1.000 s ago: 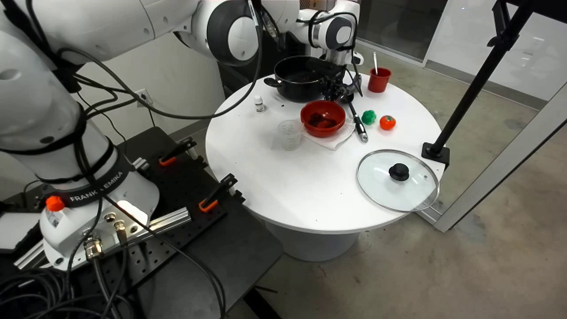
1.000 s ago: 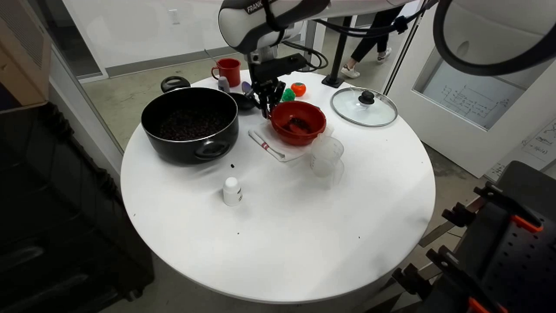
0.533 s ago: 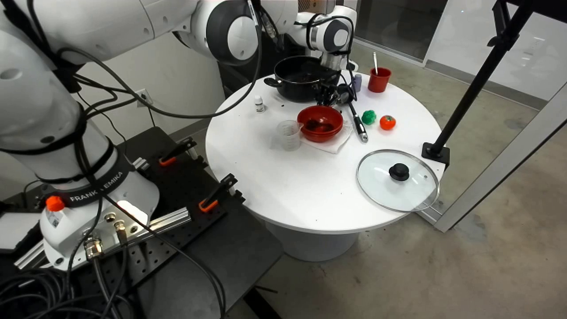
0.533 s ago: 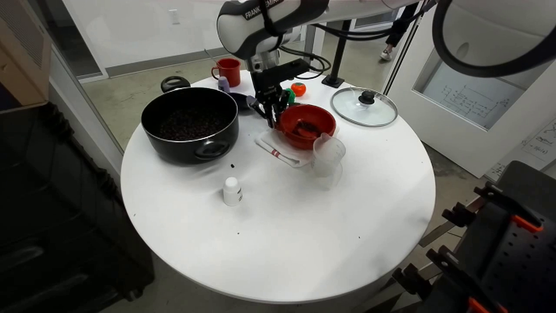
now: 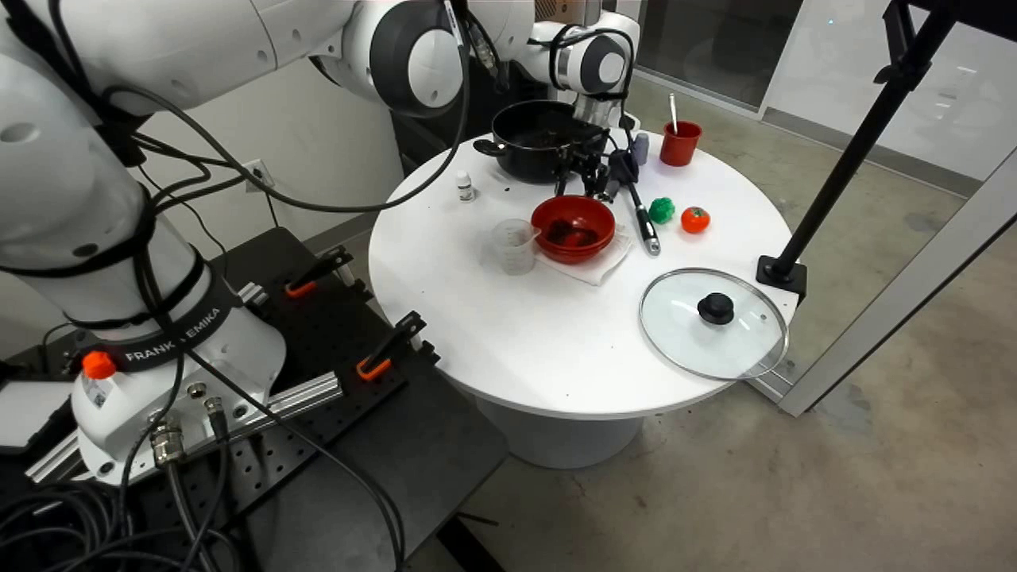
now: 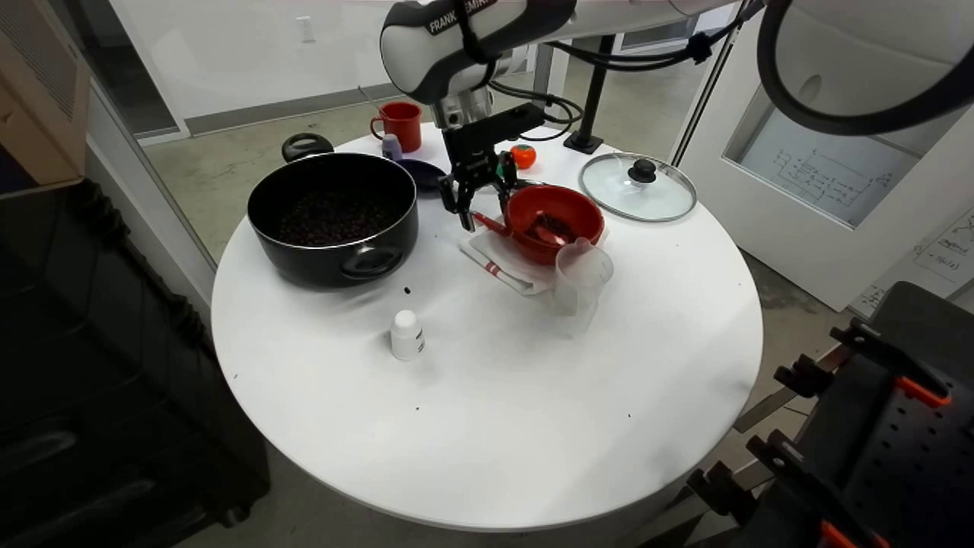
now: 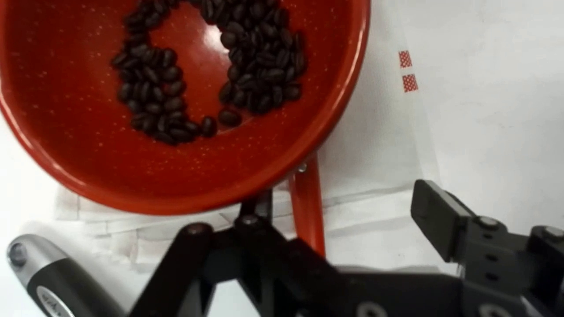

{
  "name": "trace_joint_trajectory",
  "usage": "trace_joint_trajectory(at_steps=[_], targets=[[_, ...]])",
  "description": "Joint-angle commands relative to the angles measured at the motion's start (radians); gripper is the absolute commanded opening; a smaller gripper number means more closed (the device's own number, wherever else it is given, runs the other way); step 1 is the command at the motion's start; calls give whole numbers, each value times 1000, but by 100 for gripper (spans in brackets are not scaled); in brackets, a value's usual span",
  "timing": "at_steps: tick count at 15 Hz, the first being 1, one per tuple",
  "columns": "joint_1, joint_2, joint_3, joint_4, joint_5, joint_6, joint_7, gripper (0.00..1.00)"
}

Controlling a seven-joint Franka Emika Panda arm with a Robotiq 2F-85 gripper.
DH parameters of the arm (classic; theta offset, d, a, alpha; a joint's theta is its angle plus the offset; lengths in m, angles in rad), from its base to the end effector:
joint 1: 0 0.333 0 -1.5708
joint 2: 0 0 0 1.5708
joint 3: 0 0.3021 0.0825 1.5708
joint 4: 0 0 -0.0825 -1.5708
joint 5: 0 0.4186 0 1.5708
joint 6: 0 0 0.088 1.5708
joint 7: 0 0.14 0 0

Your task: Pour the contents of the jug into the red bowl then place a spoonful in the pot

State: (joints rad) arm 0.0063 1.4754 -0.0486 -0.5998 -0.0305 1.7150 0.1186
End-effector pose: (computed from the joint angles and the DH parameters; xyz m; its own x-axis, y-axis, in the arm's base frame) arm 0.7480 -0.0193 -0.0117 0.9312 -0.1290 -0.3409 -0.0945 -0.9887 0.1162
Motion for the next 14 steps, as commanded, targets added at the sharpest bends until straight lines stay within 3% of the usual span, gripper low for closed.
trace_joint_trajectory(at_steps=[1, 7, 12, 14], targets=[[0, 0, -1, 31, -4, -10, 11, 100], [-12, -11, 14, 104, 7, 84, -10, 100], [-1, 6, 7, 221, -12, 46, -83, 100], [-6, 8, 8, 206, -2, 51, -49, 100]])
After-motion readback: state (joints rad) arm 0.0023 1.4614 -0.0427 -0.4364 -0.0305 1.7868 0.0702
